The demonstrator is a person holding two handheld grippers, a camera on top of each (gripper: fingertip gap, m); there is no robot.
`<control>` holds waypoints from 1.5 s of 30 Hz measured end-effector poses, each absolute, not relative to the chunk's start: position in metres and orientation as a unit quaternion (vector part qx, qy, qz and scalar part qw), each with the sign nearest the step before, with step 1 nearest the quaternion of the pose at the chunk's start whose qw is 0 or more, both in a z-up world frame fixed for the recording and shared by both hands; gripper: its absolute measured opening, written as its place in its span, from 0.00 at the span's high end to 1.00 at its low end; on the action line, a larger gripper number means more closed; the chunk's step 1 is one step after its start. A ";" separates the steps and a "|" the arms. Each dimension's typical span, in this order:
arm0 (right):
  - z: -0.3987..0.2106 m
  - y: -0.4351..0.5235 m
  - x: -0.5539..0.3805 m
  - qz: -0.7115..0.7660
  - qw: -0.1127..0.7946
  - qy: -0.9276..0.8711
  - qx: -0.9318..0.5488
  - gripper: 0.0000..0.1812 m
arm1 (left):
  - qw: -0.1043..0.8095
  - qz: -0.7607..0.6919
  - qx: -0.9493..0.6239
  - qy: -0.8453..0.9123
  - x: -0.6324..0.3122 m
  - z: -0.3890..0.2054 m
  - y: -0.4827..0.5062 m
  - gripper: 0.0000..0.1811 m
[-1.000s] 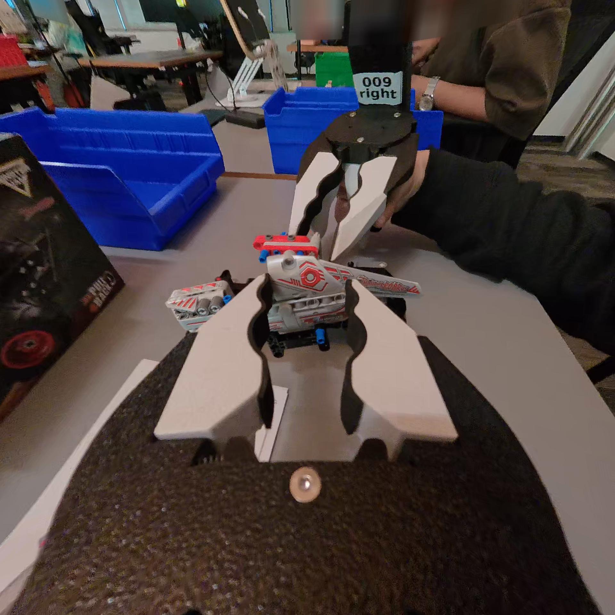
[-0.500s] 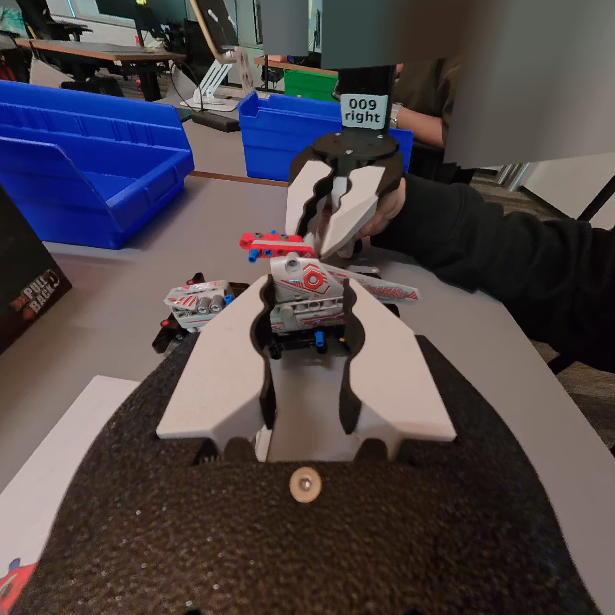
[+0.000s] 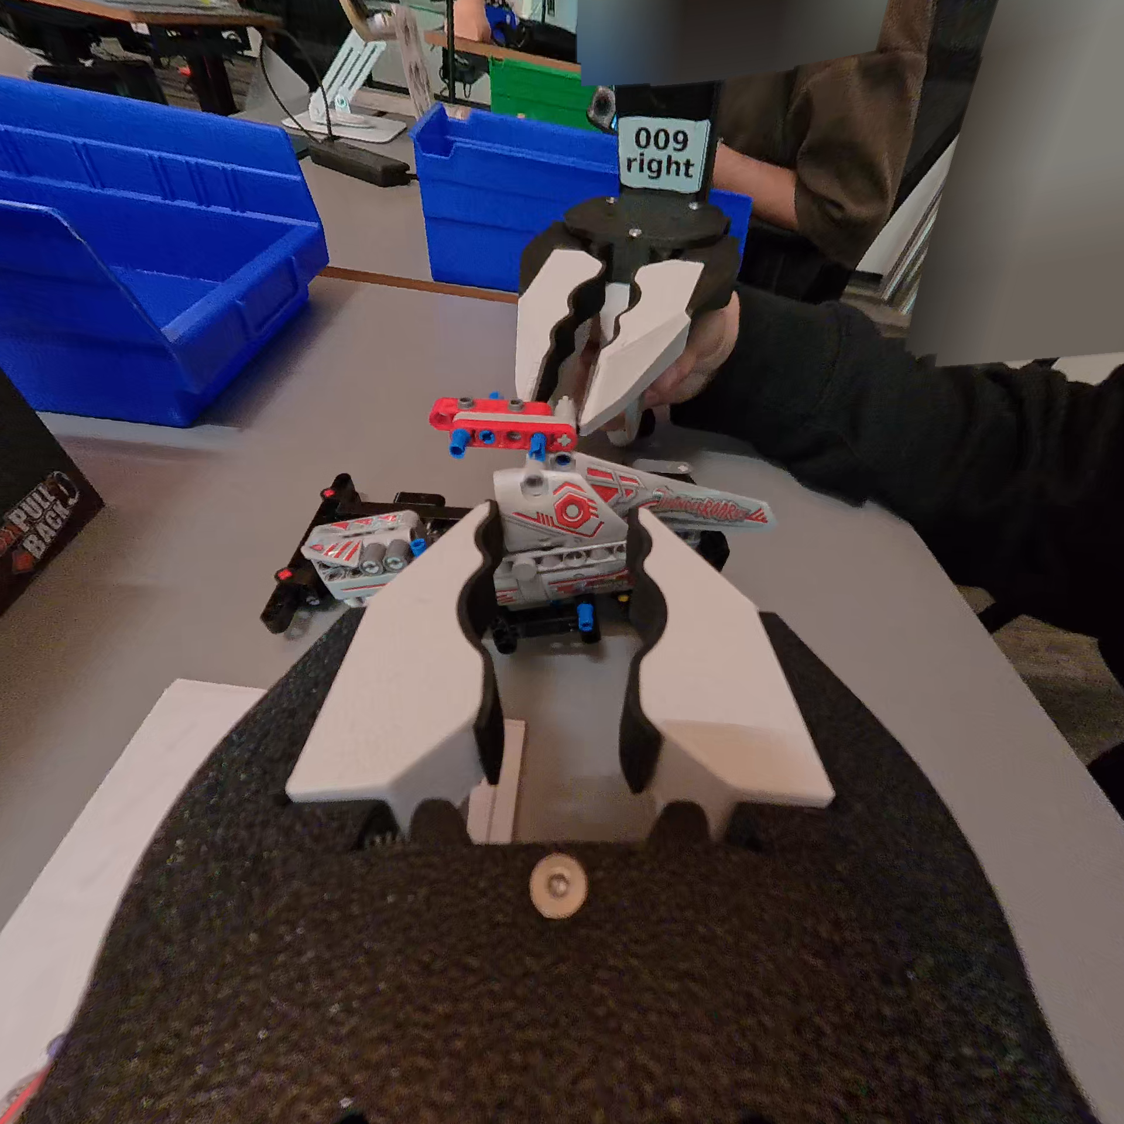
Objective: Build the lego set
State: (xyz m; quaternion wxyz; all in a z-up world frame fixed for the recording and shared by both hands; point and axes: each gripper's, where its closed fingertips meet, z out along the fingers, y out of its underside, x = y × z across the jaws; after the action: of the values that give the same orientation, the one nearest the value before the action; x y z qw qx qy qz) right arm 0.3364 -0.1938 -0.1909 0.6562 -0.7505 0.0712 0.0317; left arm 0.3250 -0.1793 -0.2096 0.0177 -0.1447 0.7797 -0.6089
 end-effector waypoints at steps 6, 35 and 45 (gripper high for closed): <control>-0.191 -0.192 0.337 0.016 0.651 0.064 -0.756 0.97 | 0.039 -0.599 -0.122 0.791 0.324 -0.211 -0.181 0.79; -0.193 -0.191 0.336 0.042 0.651 0.052 -0.756 0.97 | 0.029 -0.579 -0.088 0.810 0.329 -0.205 -0.175 0.79; -0.193 -0.191 0.336 0.033 0.644 0.049 -0.763 0.97 | 0.093 -0.541 -0.070 0.833 0.332 -0.207 -0.181 0.79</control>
State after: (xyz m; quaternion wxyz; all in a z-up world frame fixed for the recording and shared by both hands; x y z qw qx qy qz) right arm 0.3361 -0.1911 -0.1932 0.6441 -0.7627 0.0491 0.0328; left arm 0.3321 -0.1809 -0.2070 0.0927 -0.0698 0.8332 -0.5406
